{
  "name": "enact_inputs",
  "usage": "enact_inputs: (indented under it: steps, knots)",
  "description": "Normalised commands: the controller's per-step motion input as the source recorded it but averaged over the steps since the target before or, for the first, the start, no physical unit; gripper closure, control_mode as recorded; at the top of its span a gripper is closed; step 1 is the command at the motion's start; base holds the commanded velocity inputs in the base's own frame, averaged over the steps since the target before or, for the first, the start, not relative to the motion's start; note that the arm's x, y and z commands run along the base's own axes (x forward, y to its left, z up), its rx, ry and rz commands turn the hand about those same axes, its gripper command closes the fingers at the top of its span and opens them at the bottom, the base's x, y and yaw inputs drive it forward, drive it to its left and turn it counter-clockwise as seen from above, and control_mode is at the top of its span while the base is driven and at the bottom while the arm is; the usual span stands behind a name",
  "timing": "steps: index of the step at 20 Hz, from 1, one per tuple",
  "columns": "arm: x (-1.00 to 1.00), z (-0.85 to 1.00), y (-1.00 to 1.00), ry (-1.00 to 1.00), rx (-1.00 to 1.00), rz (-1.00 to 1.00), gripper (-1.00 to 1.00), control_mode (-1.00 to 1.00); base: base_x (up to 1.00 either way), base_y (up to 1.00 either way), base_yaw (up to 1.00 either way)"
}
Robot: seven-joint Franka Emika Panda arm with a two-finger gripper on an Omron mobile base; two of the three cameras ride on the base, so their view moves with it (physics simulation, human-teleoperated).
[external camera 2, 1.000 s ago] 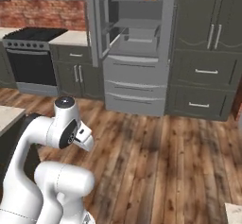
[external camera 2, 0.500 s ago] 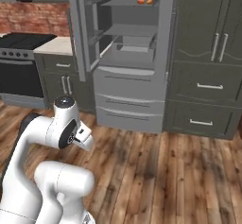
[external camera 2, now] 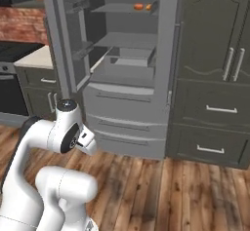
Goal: Gather the squash and carrot from the fridge and place them on a tray on the dining counter. Then gather the fish and chicken drumstick from the fridge and place them on the other tray.
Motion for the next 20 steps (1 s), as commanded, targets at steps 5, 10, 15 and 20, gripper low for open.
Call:
enact_inputs:
  steps: [5, 10, 15, 20]
  knots:
    - [0.00, 0.00, 0.00, 0.00, 0.00, 0.00, -1.00, 1.00, 1.00, -0.07, 0.00]
    - [0.00, 0.00, 0.00, 0.00, 0.00, 0.00, -1.00, 1.00, 0.99, -0.02, -0.02]
    - [0.00, 0.00, 0.00, 0.00, 0.00, 0.00, -1.00, 1.00, 0.83, 0.00, -0.04]
    - [0.00, 0.00, 0.00, 0.00, 0.00, 0.00, -1.00, 1.00, 0.85, 0.02, -0.05]
